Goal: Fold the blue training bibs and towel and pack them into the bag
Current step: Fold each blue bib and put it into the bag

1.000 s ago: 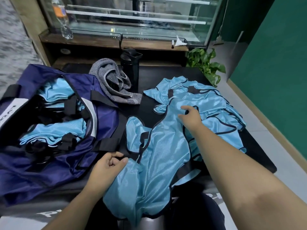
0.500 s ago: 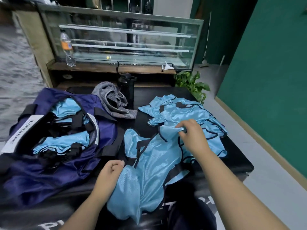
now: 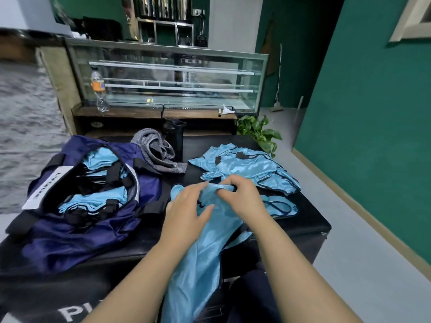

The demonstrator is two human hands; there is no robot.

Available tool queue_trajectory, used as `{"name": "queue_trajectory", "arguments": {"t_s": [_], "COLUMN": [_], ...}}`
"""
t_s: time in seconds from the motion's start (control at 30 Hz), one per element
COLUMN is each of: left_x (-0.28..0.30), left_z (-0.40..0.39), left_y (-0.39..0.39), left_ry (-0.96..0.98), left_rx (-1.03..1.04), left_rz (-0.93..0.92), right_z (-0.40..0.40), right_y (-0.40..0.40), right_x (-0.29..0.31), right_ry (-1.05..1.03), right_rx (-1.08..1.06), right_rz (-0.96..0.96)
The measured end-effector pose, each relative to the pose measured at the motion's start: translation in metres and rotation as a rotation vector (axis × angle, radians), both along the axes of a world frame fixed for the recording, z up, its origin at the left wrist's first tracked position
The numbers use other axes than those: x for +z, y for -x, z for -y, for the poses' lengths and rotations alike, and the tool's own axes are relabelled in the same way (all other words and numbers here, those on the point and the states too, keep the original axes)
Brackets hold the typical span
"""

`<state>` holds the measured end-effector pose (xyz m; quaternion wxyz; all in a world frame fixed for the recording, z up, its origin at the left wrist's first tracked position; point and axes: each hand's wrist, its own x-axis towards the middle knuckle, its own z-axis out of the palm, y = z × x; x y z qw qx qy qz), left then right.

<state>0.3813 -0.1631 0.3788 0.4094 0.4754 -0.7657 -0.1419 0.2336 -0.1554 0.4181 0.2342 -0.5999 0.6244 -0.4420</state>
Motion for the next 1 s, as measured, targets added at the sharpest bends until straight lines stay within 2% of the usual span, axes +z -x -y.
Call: {"name": "queue_trajectory", "arguments": {"t_s": [0.07, 0.13, 0.2, 0.3, 0.43, 0.67, 0.8, 0.93, 1.0], "left_x": [0.016, 0.027, 0.032, 0.043, 0.054, 0.056, 0.052, 0.046, 0.047], "left_z": [-0.003, -0.008, -0.013, -0.025, -0.042, -0.057, -0.058, -0.060, -0.063], "left_y": [0.003, 0.002, -0.003, -0.011, -0.014, -0.026, -0.035, -0.032, -0.030], "left_ry": [0.071, 0.078, 0.075, -0.042, -0.062, -0.080, -0.124, -0.232, -0.221], "left_rx": [0.048, 0.078, 0.088, 0.070, 0.036, 0.030, 0.023, -0.130, -0.165], "left_rz": [0.133, 0.172, 0.108, -0.083, -0.185, -0.422, -0.417, -0.406, -0.374], "right_z": [-0.009, -0.019, -0.027, -0.036, -0.045, -0.066, -0.076, -0.077, -0.077], "right_y": [-0.003, -0.003, -0.001, 0.004, 0.007, 0.001, -0.004, -0.011, -0.013], "right_x": [0.008, 0.016, 0.022, 0.024, 0.020, 0.020, 0.024, 0.026, 0.028], "right_ry": [0.003, 0.025, 0.048, 0.055, 0.069, 0.097, 0.124, 0.162, 0.161], "right_rx": [0.030, 0.050, 0.056, 0.052, 0.016, 0.055, 0.108, 0.140, 0.153], "right_rz": [0.036, 0.052, 0.061, 0.052, 0.035, 0.226, 0.282, 0.367, 0.371]}}
